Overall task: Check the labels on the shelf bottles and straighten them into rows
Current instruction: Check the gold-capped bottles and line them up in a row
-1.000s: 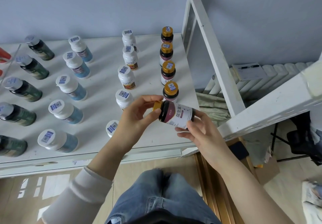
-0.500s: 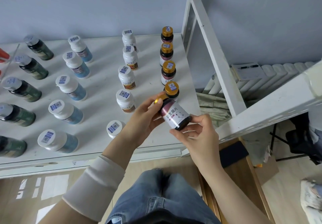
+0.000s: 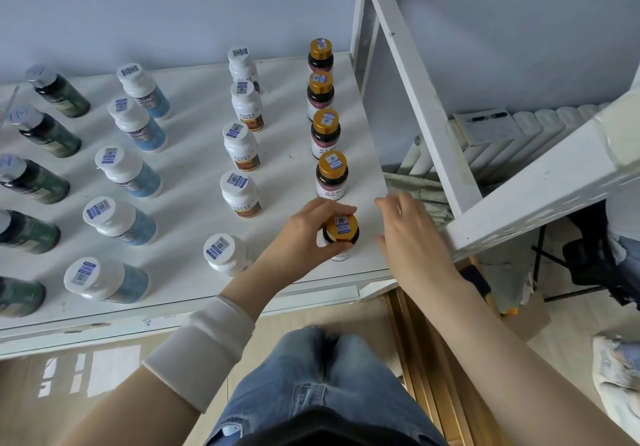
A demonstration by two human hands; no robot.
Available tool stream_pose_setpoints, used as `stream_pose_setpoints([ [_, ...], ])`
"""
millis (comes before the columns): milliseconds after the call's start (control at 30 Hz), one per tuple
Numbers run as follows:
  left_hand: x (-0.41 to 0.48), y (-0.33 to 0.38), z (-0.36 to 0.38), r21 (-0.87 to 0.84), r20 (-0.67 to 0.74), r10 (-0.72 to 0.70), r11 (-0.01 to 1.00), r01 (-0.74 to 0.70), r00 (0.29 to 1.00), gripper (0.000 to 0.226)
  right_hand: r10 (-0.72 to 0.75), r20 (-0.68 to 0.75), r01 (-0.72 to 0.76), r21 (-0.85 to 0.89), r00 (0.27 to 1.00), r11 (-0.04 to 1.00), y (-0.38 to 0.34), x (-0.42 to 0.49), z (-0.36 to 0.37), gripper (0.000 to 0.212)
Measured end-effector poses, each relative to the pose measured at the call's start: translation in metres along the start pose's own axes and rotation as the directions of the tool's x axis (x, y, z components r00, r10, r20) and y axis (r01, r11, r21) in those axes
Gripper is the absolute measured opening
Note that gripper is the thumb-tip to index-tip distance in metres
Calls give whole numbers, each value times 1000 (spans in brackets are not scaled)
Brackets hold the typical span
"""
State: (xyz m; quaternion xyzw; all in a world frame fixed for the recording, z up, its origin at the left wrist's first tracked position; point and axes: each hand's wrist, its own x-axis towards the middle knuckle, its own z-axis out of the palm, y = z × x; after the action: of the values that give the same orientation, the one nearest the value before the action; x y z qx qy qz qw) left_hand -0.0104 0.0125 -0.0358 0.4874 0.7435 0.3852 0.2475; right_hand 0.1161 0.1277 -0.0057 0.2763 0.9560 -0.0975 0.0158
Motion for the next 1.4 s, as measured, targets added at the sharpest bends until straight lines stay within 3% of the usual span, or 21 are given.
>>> stream_pose_setpoints([
  [333, 3, -3, 2, 61, 20, 7, 998, -8, 1000, 57, 6, 53, 3, -180, 999, 984, -1, 36, -5, 39],
  [467, 23, 5, -25, 79, -270, 75, 995, -56, 960, 50, 22, 45, -13, -200, 999, 980, -4, 46, -9, 42],
  [567, 55, 4, -36, 184, -273, -26, 980, 79, 962, 52, 27, 36, -20, -197, 999, 980, -5, 56, -9, 45],
  [700, 80, -3, -30, 337, -80, -184, 920, 200, 980, 60, 36, 50, -30, -108, 998, 994, -6, 66, -9, 41],
  [800, 84, -5, -36, 225, -129, -256, 933, 280, 958, 50, 39, 19, -42, 143, 999, 989, -5, 70, -5, 42],
  [867, 80, -5, -48, -34, -212, -359, 932, 360, 909, 42, 144, 32, -140, 496, 989, 857, -6, 72, -5, 45],
  [933, 71, -1, -61, -394, -171, -455, 844, 363, 874, 34, 229, 169, -273, 776, 959, 568, -10, 75, -9, 45],
  [1033, 54, 10, -69, -696, -28, -403, 665, 272, 915, 31, 159, 321, -342, 930, 934, 134, -13, 78, -13, 36],
  [1100, 48, 15, -69, -739, -20, -361, 634, 229, 933, 32, 104, 312, -309, 950, 944, -43, -15, 75, -16, 35],
  [1167, 45, 19, -68, -705, -68, -355, 679, 207, 932, 30, 83, 222, -218, 975, 972, -52, -17, 68, -18, 36],
  [1300, 46, 25, -76, -631, -159, -371, 751, 195, 915, 14, 41, 37, -39, 998, 998, 58, -17, 57, -13, 37],
  [1400, 45, 28, -85, -602, -176, -308, 785, 146, 935, 14, 29, 23, -22, 1000, 999, -13, -19, 56, -15, 37],
])
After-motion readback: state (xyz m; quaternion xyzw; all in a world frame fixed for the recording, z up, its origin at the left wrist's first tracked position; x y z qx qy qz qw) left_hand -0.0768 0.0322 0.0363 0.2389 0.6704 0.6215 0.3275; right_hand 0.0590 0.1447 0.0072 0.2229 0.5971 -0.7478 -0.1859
